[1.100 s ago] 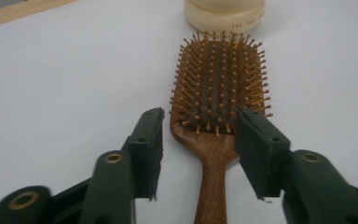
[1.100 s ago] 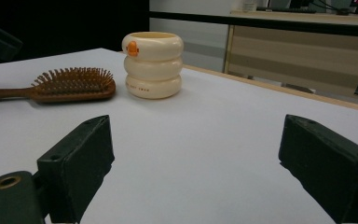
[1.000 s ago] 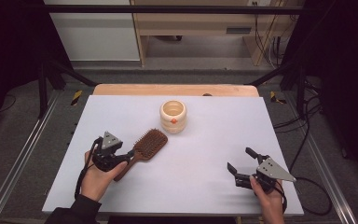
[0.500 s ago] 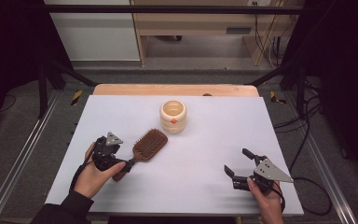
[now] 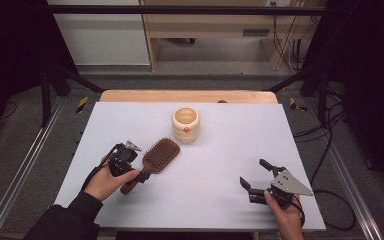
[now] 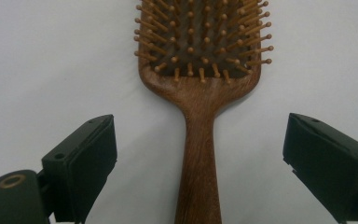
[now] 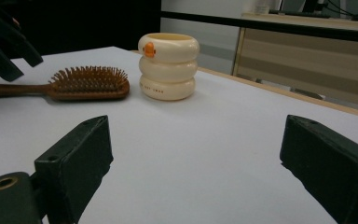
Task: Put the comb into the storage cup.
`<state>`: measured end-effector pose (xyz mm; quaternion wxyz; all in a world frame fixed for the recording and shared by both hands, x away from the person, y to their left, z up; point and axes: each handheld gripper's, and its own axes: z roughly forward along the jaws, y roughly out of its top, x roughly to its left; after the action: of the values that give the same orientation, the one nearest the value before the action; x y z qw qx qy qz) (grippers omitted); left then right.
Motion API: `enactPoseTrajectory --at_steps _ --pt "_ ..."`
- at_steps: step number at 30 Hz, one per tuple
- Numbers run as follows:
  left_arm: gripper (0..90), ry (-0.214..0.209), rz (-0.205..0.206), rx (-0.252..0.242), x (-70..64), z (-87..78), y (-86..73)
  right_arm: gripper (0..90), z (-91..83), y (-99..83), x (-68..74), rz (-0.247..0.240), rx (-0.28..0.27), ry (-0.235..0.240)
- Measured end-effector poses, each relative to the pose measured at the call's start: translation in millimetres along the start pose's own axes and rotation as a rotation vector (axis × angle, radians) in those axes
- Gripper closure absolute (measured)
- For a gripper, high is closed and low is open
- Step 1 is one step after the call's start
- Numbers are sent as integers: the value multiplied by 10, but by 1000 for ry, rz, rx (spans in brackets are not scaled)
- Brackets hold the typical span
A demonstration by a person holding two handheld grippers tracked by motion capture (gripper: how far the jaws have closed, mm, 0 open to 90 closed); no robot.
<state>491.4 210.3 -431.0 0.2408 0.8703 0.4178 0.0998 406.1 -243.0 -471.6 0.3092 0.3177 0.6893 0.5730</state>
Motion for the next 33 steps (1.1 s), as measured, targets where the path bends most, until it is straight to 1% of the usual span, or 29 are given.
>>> enactPoseTrajectory --at_steps 2,5,9,11,15,17,19,20,22,23,25,27,28,31,33 --pt "104 -7 -2 11 -8 28 15 91 -3 3 0 2 -3 0" --pt "118 -27 22 46 -20 74 32 91 2 5 2 -1 0 1" --pt "136 -44 31 76 -19 122 41 91 7 2 -8 -1 4 -5" --pt "142 -37 31 80 -11 145 45 91 6 4 -13 6 3 -9" --pt "160 -38 30 78 9 158 52 87 1 4 -16 9 6 -14" --pt "187 -39 30 81 22 168 54 80 0 4 -25 9 11 -27" --pt "190 -40 37 84 19 182 56 80 -2 5 -31 11 10 -30" --pt "227 -41 44 88 17 187 59 79 -10 6 -37 14 7 -34" --pt "243 -37 58 97 12 200 65 79 -15 4 -37 14 7 -34" --pt "243 -35 58 101 11 208 68 79 -15 4 -37 14 7 -34" --pt "274 -38 57 109 9 218 70 79 -10 2 -36 14 11 -33" --pt "307 -29 71 116 -8 220 71 80 2 0 -35 13 12 -31" --pt "307 -29 75 119 -15 221 73 80 2 0 -35 13 12 -31" --pt "348 -28 71 118 -11 224 81 80 3 0 -33 12 13 -30" --pt "390 -29 67 125 -3 233 82 80 1 1 -29 13 12 -29"
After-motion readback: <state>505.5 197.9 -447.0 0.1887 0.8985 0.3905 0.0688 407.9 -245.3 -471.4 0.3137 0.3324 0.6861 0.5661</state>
